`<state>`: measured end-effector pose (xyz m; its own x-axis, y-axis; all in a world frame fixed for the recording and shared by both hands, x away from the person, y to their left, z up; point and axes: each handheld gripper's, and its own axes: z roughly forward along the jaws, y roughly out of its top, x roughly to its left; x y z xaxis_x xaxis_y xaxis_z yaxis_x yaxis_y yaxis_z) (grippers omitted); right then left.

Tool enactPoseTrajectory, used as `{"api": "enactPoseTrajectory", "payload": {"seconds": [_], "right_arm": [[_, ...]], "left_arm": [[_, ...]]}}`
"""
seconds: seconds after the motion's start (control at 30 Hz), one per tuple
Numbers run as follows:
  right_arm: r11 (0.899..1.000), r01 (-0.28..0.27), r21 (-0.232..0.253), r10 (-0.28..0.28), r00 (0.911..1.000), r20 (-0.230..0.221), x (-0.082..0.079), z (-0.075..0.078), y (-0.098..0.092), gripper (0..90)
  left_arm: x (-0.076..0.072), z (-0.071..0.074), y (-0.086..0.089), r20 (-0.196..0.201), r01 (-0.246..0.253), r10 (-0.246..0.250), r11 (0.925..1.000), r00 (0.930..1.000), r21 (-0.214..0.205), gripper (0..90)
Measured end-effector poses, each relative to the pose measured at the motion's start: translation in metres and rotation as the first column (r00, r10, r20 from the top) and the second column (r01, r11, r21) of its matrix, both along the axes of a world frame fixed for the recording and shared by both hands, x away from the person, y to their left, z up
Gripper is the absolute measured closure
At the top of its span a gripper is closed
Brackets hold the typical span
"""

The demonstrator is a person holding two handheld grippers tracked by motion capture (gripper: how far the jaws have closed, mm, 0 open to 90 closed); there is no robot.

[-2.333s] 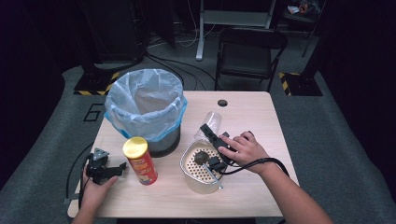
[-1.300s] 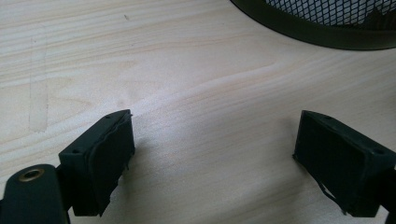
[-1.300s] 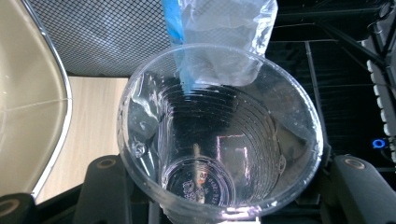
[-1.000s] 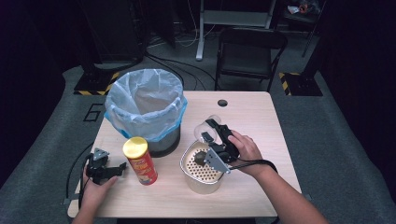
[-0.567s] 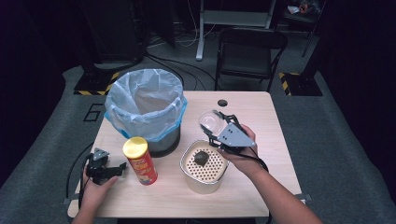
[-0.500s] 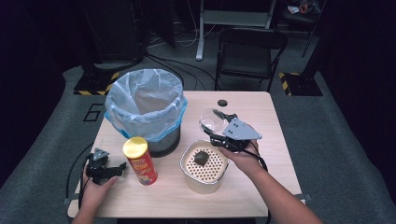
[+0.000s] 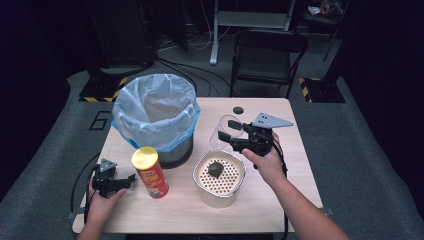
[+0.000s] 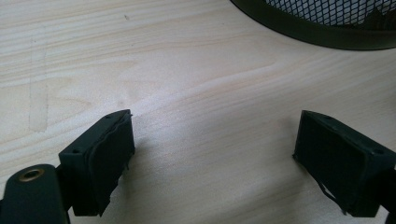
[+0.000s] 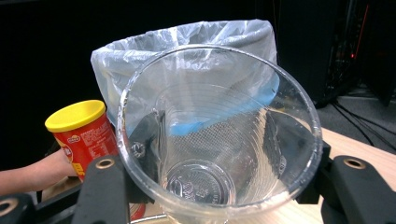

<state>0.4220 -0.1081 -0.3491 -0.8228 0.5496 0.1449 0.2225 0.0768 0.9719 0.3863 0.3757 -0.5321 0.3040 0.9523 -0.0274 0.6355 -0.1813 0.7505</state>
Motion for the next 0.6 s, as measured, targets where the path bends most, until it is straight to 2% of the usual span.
{"api": "enactPoseTrajectory", "payload": {"seconds": [0.17, 0.23, 0.27, 0.3, 0.43, 0.6], "right_arm": [[1.000, -0.004, -0.007, 0.004, 1.0000, -0.003, -0.003, 0.006, 0.000, 39.0], [1.000, -0.004, -0.013, 0.004, 1.0000, 0.003, -0.005, 0.012, 0.001, 38.9], [1.000, -0.006, -0.019, 0.006, 1.0000, 0.003, -0.008, 0.019, 0.002, 38.9], [1.000, -0.006, -0.019, 0.006, 1.0000, 0.003, -0.008, 0.019, 0.002, 38.9], [0.999, -0.021, -0.040, 0.022, 0.9991, 0.037, -0.013, 0.044, 0.006, 38.9], [0.999, -0.003, -0.052, 0.006, 0.9978, 0.066, -0.012, 0.076, 0.011, 38.8]], "left_arm": [[0.000, 0.000, 0.000, 0.001, -0.002, 0.002, 1.0000, 1.0000, 0.000, 11.4], [0.000, 0.000, 0.000, 0.001, -0.002, 0.002, 1.0000, 1.0000, -0.001, 11.4], [0.000, 0.000, 0.000, 0.000, -0.004, 0.004, 1.0000, 1.0000, -0.001, 11.4], [0.000, 0.000, 0.000, 0.000, -0.004, 0.004, 1.0000, 1.0000, -0.001, 11.4], [-0.001, 0.000, -0.001, -0.005, -0.005, 0.005, 1.0000, 1.0000, -0.003, 11.3], [-0.001, 0.000, -0.001, -0.002, 0.003, -0.003, 1.0000, 1.0000, 0.003, 11.1]]}}
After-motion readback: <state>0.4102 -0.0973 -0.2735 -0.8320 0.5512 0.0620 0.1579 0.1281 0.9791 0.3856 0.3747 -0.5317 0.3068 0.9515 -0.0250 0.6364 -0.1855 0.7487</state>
